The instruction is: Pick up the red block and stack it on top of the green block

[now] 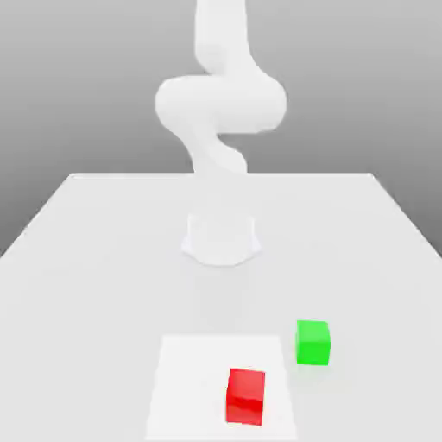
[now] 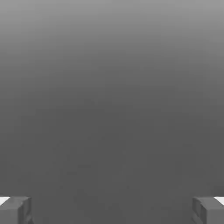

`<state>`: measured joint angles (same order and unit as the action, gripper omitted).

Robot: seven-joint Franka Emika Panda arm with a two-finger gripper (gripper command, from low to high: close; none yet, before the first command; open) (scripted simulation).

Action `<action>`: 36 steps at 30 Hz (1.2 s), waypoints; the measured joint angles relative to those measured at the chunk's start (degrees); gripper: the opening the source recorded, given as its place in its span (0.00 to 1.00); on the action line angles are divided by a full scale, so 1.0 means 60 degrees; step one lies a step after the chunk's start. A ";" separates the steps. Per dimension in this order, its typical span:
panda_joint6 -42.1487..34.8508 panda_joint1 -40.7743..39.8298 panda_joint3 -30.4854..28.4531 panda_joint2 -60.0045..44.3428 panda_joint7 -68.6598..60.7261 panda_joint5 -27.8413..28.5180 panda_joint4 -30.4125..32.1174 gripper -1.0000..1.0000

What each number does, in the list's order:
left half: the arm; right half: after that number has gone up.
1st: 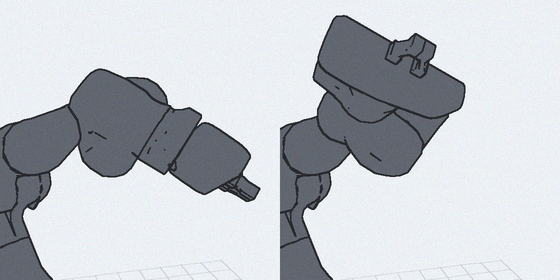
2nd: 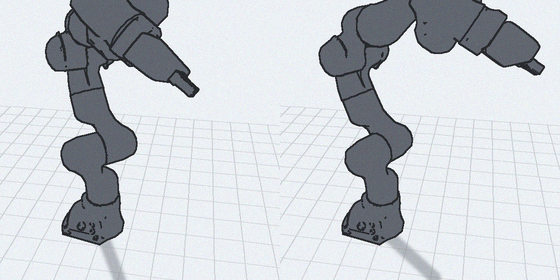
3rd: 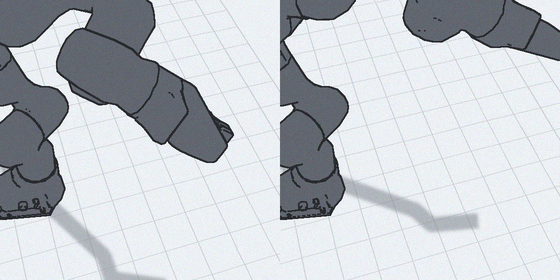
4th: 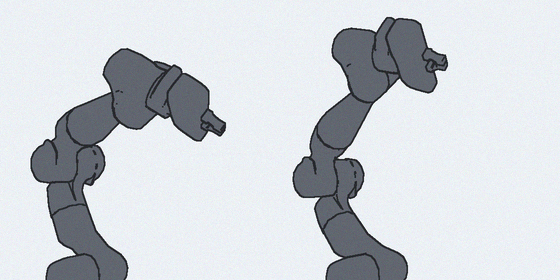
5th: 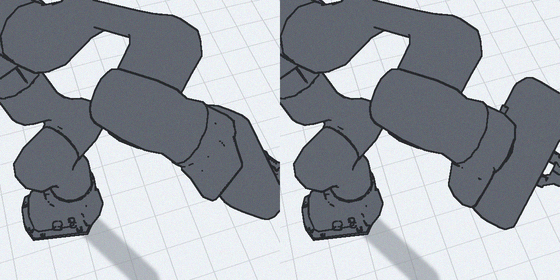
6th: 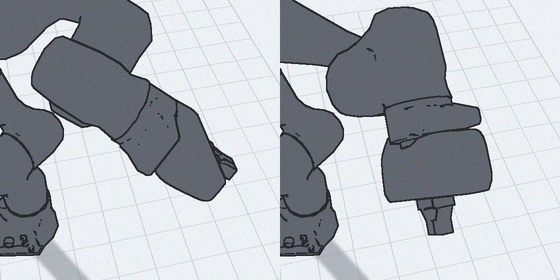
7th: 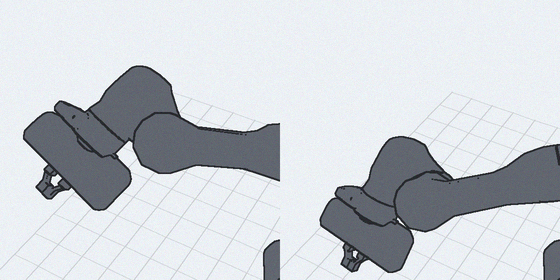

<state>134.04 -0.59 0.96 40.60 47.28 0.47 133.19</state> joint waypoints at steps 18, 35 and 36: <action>0.2710 -0.0360 0.0787 -0.6293 0.1689 0.0493 0.1690 0.50; 0.5156 -0.0009 0.0506 -1.0133 0.2355 0.0809 0.1939 0.00; 0.5067 -0.0045 0.0544 -1.0027 0.2356 0.0807 0.1956 0.00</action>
<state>164.44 -0.86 4.23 -19.56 61.42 5.31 144.93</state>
